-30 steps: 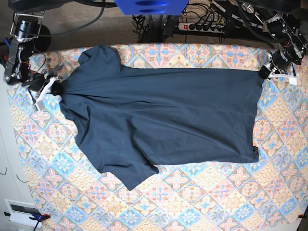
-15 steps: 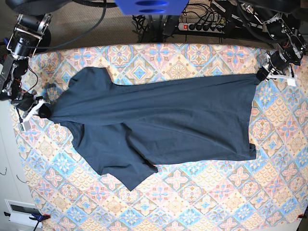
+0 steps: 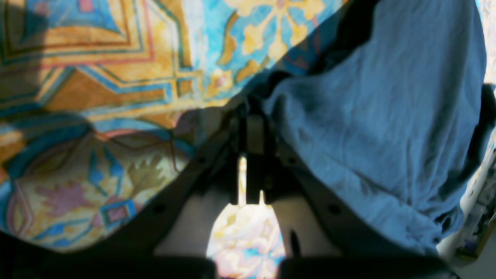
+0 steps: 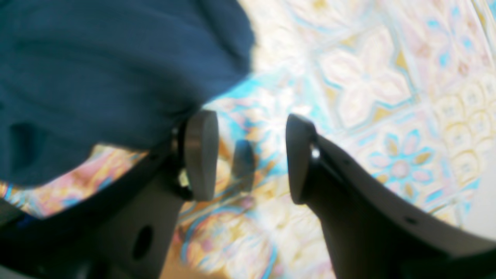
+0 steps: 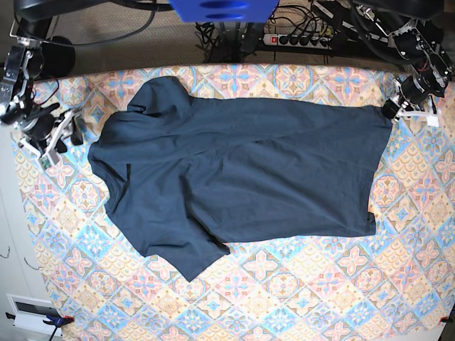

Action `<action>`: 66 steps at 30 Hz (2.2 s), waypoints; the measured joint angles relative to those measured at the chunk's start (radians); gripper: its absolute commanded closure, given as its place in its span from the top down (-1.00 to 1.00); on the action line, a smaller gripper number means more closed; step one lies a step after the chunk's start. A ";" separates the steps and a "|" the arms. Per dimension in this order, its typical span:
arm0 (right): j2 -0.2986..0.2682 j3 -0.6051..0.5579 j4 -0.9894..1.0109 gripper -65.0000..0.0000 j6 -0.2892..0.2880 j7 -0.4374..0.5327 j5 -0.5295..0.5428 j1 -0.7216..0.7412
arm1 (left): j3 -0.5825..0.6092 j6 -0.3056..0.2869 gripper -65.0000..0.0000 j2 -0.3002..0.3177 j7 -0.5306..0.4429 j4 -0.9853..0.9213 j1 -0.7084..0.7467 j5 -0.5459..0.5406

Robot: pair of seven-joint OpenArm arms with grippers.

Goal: Layout the t-shirt on the table in an organized manner, then fold the t-shirt properly
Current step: 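Release and regrasp the shirt's shoulder edge with the right gripper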

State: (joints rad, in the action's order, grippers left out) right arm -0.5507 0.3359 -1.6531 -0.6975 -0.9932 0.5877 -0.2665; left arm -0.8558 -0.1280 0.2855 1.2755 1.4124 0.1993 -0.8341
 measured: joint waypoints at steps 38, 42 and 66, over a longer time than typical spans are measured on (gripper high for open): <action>-0.003 -0.414 -0.099 -0.33 0.002 0.007 -0.162 -0.086 | 0.000 0.000 -1.00 0.003 0.000 0.000 0.001 -0.004; -0.003 -0.415 -0.144 -0.33 0.002 0.002 -0.166 -0.086 | 0.000 0.000 -1.00 0.003 0.000 0.000 0.001 -0.004; 0.043 -0.479 -0.148 -0.33 0.002 0.003 -0.165 -0.024 | 0.000 0.000 -1.00 0.003 0.000 0.000 0.000 -0.004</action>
State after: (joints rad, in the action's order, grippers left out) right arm -0.5076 -0.1432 -1.8008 -0.6952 -0.9905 0.4225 -0.2909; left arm -0.8558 -0.1284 0.2882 1.2755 1.4124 0.1993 -0.8379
